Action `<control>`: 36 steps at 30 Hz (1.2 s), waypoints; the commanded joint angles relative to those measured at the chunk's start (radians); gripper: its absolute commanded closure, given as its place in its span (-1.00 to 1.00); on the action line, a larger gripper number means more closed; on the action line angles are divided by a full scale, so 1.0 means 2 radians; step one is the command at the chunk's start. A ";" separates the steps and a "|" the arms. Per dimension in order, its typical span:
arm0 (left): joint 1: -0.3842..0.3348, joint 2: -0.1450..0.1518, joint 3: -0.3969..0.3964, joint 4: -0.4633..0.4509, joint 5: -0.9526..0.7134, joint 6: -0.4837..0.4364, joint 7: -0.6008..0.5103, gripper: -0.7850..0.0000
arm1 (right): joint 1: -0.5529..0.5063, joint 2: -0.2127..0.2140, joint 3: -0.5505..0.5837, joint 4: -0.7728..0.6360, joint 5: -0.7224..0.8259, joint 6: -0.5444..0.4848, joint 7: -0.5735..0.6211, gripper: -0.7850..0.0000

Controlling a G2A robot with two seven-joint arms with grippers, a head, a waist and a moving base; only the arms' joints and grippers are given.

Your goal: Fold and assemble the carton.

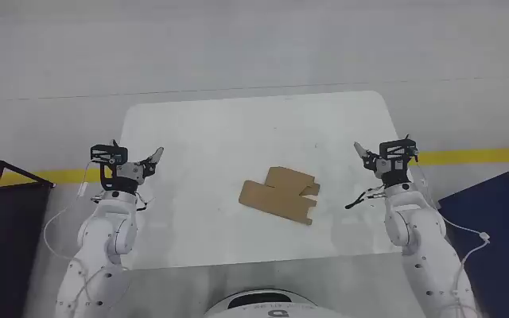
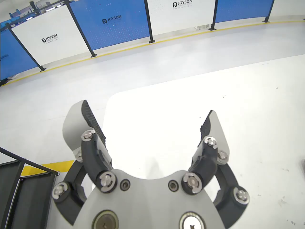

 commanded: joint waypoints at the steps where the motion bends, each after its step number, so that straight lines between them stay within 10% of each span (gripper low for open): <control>1: 0.000 0.000 0.000 0.000 0.000 0.000 0.000 -1.00 | 0.003 0.001 -0.003 0.001 -0.026 -0.003 0.006 -1.00; 20: 0.000 0.000 0.000 0.000 0.000 0.000 0.000 -1.00 | 0.046 0.006 -0.089 -0.005 0.019 -0.264 0.117 -1.00; 36: 0.000 0.000 0.000 0.000 0.000 0.000 0.000 -1.00 | 0.071 0.007 -0.128 0.025 -0.018 -0.308 0.143 -1.00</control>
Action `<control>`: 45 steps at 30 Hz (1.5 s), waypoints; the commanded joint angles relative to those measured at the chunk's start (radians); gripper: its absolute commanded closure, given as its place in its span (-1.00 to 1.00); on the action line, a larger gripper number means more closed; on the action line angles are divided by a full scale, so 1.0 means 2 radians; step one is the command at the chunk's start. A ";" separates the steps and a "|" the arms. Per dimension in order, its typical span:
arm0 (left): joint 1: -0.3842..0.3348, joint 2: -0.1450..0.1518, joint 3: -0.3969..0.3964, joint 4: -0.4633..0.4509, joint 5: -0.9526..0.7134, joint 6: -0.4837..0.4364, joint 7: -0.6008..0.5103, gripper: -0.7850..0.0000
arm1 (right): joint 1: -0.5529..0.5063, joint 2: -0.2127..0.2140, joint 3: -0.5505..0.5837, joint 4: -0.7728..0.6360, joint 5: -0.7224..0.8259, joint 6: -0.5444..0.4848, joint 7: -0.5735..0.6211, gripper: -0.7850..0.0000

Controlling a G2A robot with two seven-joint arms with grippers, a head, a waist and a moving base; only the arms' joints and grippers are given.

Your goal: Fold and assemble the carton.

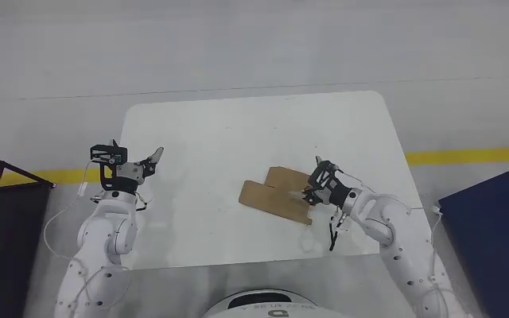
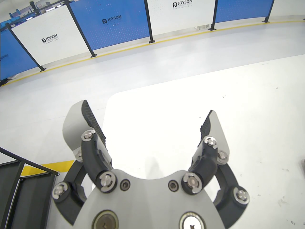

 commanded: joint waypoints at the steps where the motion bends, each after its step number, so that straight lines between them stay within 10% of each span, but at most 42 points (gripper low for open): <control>1: 0.000 0.000 0.000 0.000 0.000 0.000 0.000 -1.00 | 0.013 -0.002 -0.022 0.001 -0.031 0.014 0.018 -1.00; 13: 0.000 0.000 0.000 0.000 0.000 0.000 0.000 -1.00 | 0.066 -0.009 -0.083 0.038 -0.080 0.042 0.087 -1.00; 36: 0.000 0.000 0.000 0.000 0.000 0.000 0.000 -1.00 | -0.051 0.017 0.059 -0.012 -0.016 0.022 0.057 -1.00; 45: 0.000 0.000 0.000 0.000 0.000 0.000 0.000 -1.00 | -0.102 0.028 0.091 -0.058 -0.018 -0.069 0.019 -0.51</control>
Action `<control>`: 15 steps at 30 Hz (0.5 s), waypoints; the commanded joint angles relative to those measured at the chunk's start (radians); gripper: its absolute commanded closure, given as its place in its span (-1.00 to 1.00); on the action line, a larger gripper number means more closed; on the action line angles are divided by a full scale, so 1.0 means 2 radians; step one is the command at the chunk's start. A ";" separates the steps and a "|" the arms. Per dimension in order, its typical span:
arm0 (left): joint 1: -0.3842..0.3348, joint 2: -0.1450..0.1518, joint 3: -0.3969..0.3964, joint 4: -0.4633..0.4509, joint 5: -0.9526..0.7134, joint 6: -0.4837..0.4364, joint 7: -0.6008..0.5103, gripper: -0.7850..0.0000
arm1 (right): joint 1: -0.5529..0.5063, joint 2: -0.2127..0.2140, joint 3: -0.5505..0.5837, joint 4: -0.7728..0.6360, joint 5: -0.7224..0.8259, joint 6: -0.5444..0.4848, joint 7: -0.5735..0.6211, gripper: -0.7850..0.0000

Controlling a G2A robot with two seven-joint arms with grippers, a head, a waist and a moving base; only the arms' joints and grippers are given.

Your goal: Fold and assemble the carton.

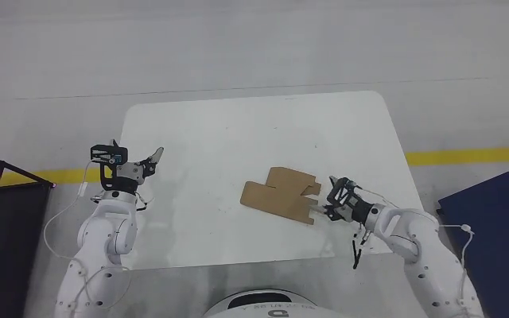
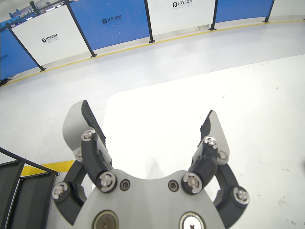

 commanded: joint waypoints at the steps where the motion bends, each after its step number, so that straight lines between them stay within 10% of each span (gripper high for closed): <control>1: 0.000 0.000 0.000 0.000 0.000 0.000 0.000 -1.00 | 0.000 0.001 -0.007 -0.001 -0.024 -0.002 -0.001 -0.47; 15: 0.000 0.000 0.000 0.000 0.000 0.000 0.000 -1.00 | 0.025 0.009 -0.044 0.022 -0.150 -0.014 -0.020 -0.14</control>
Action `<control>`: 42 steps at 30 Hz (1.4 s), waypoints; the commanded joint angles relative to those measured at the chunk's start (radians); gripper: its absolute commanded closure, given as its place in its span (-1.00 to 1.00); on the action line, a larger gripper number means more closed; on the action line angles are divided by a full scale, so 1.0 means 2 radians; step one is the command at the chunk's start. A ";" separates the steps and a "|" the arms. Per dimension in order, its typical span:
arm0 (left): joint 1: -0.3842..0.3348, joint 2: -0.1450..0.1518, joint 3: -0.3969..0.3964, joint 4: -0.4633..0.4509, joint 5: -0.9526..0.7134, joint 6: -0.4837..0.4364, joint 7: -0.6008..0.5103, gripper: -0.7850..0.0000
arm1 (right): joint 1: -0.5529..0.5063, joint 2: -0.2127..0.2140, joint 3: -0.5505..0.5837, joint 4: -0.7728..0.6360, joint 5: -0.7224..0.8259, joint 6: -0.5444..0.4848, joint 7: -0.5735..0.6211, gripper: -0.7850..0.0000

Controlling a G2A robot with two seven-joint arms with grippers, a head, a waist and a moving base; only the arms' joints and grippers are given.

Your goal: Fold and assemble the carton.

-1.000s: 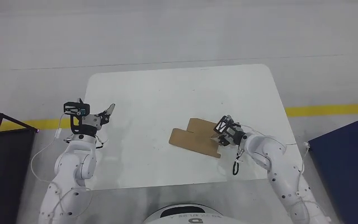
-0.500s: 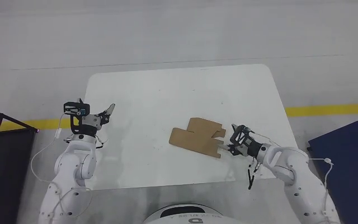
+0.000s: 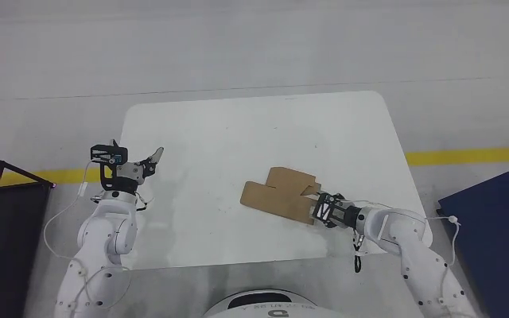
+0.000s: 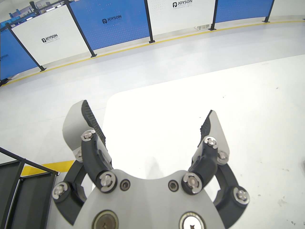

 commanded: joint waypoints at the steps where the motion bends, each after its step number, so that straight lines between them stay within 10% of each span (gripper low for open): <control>1: 0.000 0.000 0.000 0.000 0.000 0.000 0.000 -1.00 | 0.004 0.001 0.000 0.005 -0.003 0.001 -0.001 -0.08; 17: 0.000 0.000 0.000 0.000 0.000 0.000 0.000 -1.00 | 0.022 0.007 -0.016 0.011 -0.036 -0.013 -0.009 0.11; 26: 0.000 0.000 0.000 0.000 0.000 0.000 0.000 -1.00 | 0.017 0.012 -0.015 0.005 -0.054 -0.016 -0.026 0.73; 42: 0.000 0.000 0.000 0.000 0.000 0.000 0.000 -1.00 | -0.066 0.024 0.088 -0.016 -0.033 0.031 -0.064 0.56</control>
